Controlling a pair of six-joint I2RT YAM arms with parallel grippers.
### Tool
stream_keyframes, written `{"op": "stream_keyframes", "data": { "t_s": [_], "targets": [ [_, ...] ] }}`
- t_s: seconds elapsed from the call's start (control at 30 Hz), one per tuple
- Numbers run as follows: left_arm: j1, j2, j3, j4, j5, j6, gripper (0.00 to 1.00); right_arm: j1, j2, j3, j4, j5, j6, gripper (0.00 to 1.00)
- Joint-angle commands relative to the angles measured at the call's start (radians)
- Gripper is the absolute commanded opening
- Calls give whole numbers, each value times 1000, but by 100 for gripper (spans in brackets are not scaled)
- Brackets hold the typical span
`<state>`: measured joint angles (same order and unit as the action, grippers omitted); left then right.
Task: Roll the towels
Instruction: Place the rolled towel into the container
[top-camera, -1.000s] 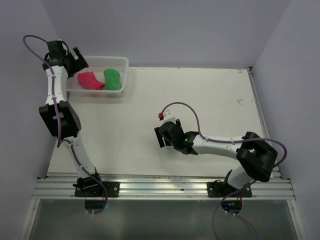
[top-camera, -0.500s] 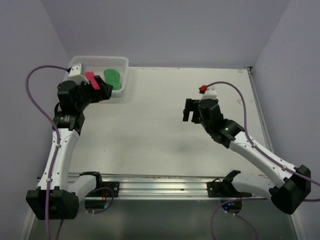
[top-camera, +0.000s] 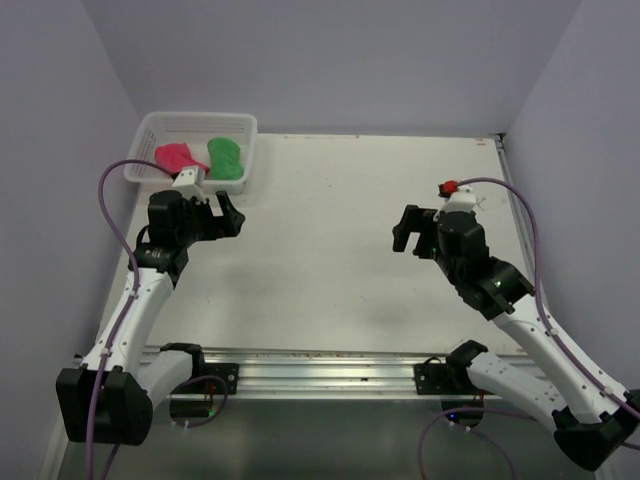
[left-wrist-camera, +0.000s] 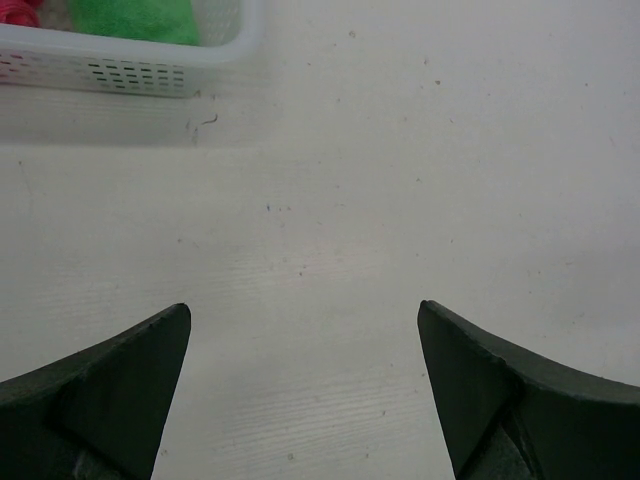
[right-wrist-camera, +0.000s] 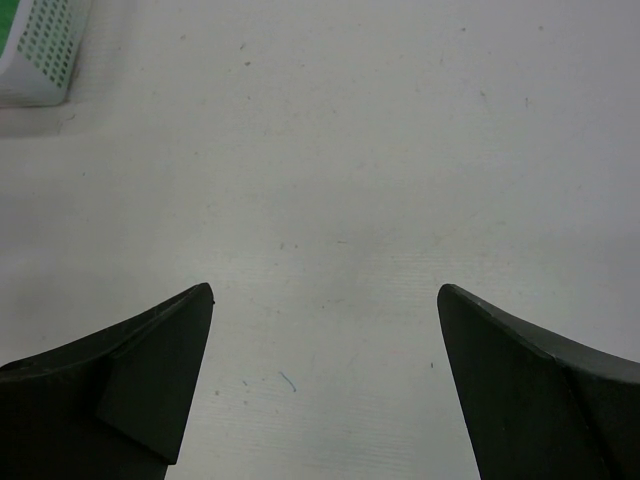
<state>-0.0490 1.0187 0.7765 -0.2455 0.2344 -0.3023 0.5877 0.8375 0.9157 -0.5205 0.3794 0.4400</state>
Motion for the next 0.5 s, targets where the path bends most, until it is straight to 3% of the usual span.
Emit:
{"op": "stream_keyframes", "data": {
  "t_s": [0.0,0.27,0.47],
  "targets": [
    [-3,-26,10,49,11,31,100,-2,53,3,-67,38,38,99],
    [-6,-28,4,45,-4,34,100,-3,109,18,-33,130,54,99],
    [-6,-26,-2,43,-20,35,100,-3,181,-20,17,111,45,99]
  ]
}}
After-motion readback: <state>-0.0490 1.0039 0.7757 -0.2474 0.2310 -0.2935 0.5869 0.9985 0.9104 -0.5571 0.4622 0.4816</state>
